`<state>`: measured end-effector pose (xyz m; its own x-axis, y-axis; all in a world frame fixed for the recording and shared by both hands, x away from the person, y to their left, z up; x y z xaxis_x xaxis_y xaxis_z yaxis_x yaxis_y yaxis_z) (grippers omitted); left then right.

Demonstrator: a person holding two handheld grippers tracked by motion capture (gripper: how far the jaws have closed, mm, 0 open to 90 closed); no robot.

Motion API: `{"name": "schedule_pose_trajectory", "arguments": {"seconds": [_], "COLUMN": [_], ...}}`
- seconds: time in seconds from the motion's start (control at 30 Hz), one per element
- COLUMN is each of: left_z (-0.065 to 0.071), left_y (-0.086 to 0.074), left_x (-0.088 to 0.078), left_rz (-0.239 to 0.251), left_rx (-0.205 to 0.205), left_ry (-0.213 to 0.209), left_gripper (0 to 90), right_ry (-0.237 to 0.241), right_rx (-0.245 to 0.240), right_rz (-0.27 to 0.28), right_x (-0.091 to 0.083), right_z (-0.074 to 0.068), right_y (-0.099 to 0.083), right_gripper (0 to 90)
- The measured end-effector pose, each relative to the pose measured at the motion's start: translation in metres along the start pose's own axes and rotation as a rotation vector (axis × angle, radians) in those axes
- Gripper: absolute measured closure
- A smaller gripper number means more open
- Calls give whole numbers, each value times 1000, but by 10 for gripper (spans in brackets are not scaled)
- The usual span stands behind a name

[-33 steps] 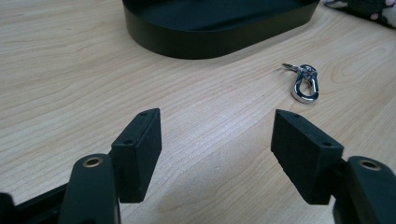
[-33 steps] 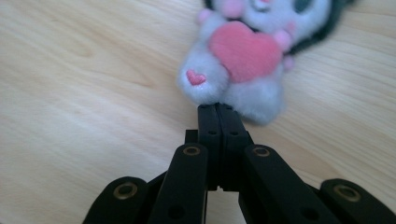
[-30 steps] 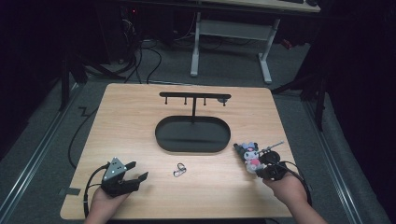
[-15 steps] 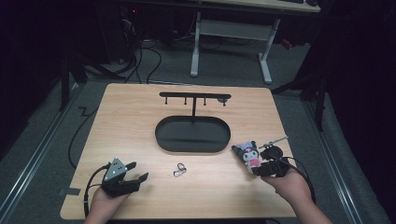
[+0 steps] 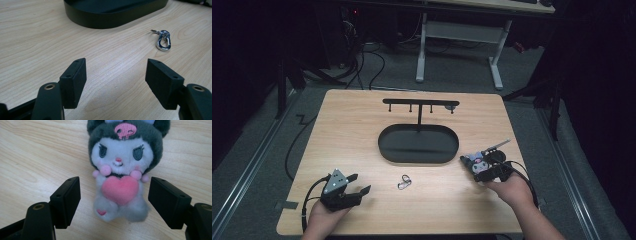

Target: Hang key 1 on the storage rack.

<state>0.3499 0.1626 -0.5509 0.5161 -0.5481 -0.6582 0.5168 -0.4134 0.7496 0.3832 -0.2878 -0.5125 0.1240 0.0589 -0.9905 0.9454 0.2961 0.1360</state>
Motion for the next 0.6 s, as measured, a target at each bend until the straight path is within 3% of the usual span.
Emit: {"name": "schedule_pose_trajectory", "arguments": {"seconds": [0.33, 0.43, 0.6], "left_z": [1, 1, 1], "left_y": [0, -1, -1], "left_x": [1, 1, 1], "left_rz": [-6, -10, -15], "left_rx": [8, 9, 11], "left_ry": [1, 2, 2], "left_gripper": [341, 341, 341], "right_ry": [-5, -7, 14], "right_rx": [14, 12, 23], "right_rz": [4, 9, 22], "right_x": [20, 22, 20], "right_z": [3, 5, 6], "right_y": [-5, -6, -6], "right_gripper": [346, 419, 464]}}
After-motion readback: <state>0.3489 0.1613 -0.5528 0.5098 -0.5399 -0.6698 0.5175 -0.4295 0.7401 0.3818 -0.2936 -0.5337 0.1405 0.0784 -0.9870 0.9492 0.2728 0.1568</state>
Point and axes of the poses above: each handheld gripper's, and its own axes: x roughly forward along the jaws, y roughly out of its top, z roughly to its right, the point moved 5 cm from there along x, roughly forward along the jaws, and after that the axes turned 9 degrees about -z, right-handed, at the moved point
